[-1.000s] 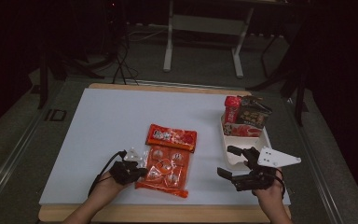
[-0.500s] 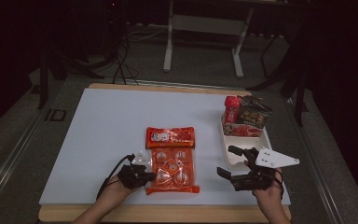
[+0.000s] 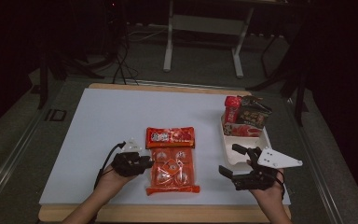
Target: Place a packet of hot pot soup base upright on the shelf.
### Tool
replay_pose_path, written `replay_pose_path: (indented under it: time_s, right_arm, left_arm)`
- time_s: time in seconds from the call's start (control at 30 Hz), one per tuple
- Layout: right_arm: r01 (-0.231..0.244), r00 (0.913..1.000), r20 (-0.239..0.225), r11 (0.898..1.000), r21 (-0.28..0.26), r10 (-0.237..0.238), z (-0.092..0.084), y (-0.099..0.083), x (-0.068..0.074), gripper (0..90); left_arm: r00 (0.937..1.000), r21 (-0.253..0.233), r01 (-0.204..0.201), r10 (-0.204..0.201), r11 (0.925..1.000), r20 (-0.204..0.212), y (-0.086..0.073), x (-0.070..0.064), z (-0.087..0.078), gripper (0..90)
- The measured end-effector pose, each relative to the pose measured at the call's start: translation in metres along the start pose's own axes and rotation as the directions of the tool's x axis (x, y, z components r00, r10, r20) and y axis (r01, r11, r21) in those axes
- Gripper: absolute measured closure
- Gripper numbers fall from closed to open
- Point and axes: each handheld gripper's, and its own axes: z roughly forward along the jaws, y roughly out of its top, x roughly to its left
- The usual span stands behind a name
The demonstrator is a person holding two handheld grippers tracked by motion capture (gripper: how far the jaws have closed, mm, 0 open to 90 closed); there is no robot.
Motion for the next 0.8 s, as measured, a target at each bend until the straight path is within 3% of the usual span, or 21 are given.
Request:
replay_pose_path:
  time_s: [0.13,0.3,0.4,0.73,0.8]
  right_arm:
    - [0.020,0.9998,-0.003,1.000,0.011,-0.020,0.001,0.000,0.002,10.5]
    - [0.034,0.9994,-0.002,0.999,0.020,-0.034,0.002,0.000,0.005,10.1]
    - [0.034,0.9994,-0.008,0.999,0.018,-0.034,0.003,0.000,0.005,9.9]
    - [0.041,0.9992,-0.007,0.997,0.059,-0.040,0.008,-0.002,0.006,9.9]
    - [0.043,0.9990,-0.012,0.997,0.060,-0.043,0.008,-0.002,0.007,9.9]
  left_arm:
    - [0.9998,-0.021,0.016,-0.016,0.9996,0.007,0.005,0.009,-0.002,57.6]
    - [0.9996,-0.059,0.024,-0.023,0.9980,0.013,0.007,0.020,-0.002,56.4]
    - [0.9986,-0.066,0.052,-0.051,0.9965,0.015,0.008,0.029,0.001,52.9]
    - [0.9916,-0.081,0.122,-0.125,0.9892,-0.031,0.014,0.057,0.016,38.6]
    - [0.9890,-0.077,0.135,-0.139,0.9879,-0.051,0.015,0.062,0.020,29.8]
